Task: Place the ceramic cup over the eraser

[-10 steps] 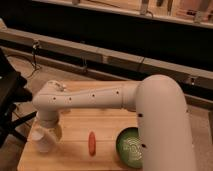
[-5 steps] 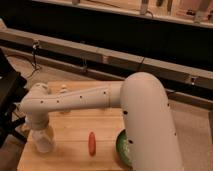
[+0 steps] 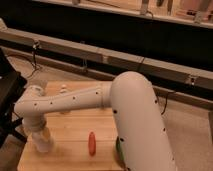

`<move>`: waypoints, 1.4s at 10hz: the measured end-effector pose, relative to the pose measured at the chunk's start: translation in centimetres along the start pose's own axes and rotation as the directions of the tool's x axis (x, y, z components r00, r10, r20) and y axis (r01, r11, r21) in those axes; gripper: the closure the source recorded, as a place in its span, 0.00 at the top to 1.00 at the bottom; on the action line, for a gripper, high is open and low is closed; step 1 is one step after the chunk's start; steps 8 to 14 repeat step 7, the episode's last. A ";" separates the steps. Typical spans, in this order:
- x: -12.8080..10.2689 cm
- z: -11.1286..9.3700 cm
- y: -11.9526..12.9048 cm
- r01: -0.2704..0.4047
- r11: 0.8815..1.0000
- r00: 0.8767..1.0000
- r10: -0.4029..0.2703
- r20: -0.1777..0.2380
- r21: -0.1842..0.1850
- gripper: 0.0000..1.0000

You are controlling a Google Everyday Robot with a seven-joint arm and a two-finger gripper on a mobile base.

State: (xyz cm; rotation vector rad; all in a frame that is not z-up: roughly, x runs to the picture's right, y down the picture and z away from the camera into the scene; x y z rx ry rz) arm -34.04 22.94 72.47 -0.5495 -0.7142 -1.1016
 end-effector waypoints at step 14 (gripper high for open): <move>0.5 -0.8 0.6 -0.016 1.000 1.000 0.016 -0.006 0.018 0.22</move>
